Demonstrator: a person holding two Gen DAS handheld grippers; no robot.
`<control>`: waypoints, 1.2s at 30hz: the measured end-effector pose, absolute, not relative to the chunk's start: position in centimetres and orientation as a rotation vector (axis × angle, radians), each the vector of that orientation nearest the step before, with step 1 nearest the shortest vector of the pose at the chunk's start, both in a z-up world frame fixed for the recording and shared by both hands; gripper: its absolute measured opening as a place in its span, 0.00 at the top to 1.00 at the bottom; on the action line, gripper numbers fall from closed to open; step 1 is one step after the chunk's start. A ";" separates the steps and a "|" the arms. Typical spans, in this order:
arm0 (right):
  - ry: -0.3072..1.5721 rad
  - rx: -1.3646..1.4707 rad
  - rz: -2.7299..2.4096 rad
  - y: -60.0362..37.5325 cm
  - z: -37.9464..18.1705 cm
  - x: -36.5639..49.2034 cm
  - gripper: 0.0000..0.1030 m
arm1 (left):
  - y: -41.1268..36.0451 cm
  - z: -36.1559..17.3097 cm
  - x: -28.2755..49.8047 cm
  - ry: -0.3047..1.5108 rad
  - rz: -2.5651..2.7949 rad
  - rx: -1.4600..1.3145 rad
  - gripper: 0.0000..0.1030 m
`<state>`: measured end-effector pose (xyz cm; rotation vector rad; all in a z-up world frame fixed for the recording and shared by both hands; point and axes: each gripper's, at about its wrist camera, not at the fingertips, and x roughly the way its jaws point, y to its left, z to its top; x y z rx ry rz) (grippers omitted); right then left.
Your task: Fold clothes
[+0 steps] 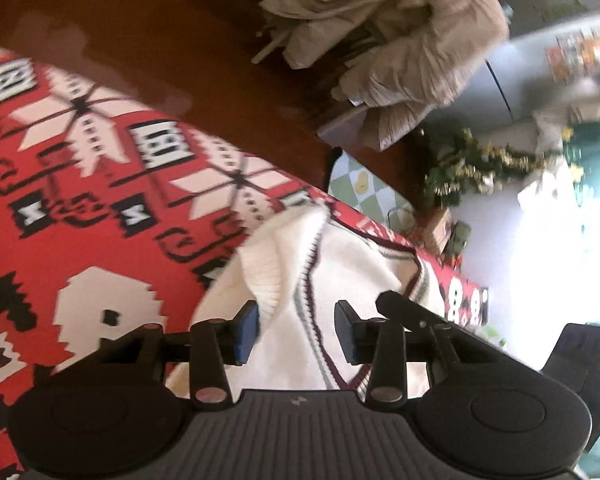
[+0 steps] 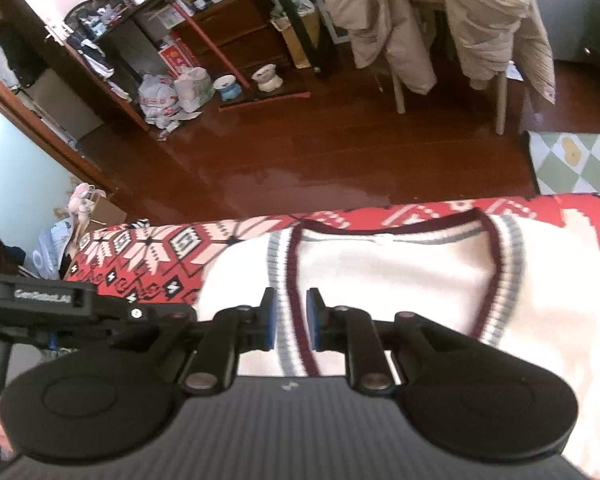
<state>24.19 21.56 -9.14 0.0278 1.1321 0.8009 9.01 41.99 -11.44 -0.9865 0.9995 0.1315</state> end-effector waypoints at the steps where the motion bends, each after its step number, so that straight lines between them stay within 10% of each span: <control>1: 1.141 0.036 0.794 21.1 -9.2 24.4 0.82 | 41.6 -11.3 9.3 1.000 0.126 -0.979 0.62; 24: 1.180 0.101 0.763 19.1 -11.1 26.6 0.80 | 43.3 -13.4 10.4 0.784 0.316 -1.213 0.61; 36: 1.180 0.111 0.783 20.8 -11.5 26.3 0.79 | 44.6 -12.5 10.8 0.844 0.360 -0.913 0.89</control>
